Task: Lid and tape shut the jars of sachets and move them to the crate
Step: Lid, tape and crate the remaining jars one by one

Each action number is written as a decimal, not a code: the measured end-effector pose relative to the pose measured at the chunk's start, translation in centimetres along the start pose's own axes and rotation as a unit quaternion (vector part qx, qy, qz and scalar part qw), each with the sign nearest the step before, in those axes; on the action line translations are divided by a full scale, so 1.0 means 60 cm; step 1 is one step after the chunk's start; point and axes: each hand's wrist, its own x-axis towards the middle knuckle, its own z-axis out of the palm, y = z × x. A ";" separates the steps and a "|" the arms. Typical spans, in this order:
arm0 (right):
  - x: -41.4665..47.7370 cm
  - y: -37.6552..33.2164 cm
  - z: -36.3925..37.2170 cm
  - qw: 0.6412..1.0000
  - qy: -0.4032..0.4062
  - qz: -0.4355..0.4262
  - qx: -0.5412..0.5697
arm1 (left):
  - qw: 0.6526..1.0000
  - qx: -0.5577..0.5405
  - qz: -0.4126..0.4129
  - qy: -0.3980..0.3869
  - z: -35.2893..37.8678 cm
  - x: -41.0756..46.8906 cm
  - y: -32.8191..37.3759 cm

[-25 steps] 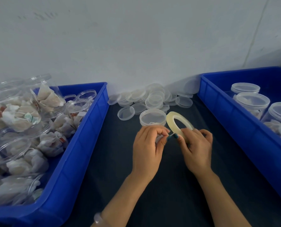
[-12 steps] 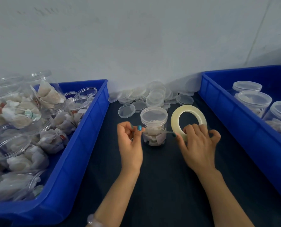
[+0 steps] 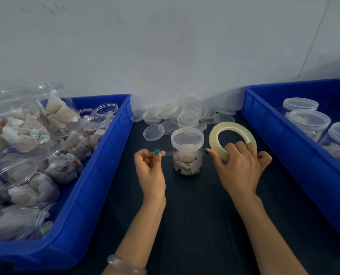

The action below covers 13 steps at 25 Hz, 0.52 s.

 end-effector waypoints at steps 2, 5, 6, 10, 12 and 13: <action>0.006 -0.007 0.004 1.000 -0.007 0.007 0.002 | 1.000 -0.008 -0.012 0.002 0.006 0.010 -0.002; 0.017 -0.015 0.012 1.000 -0.014 0.012 0.009 | 1.000 -0.009 -0.007 -0.010 0.016 0.027 -0.007; 0.019 -0.016 0.015 1.000 -0.014 0.010 0.013 | 1.000 -0.011 -0.002 -0.020 0.021 0.030 -0.009; 0.024 -0.015 0.026 0.999 -0.001 -0.007 0.038 | 0.996 -0.046 -0.001 -0.079 0.042 0.034 -0.022; 0.024 -0.016 0.031 0.999 0.000 -0.010 0.046 | 0.994 -0.031 -0.004 -0.107 0.053 0.033 -0.030; 0.023 -0.017 0.033 0.999 0.000 -0.010 0.049 | 0.992 -0.018 0.006 -0.122 0.057 0.033 -0.034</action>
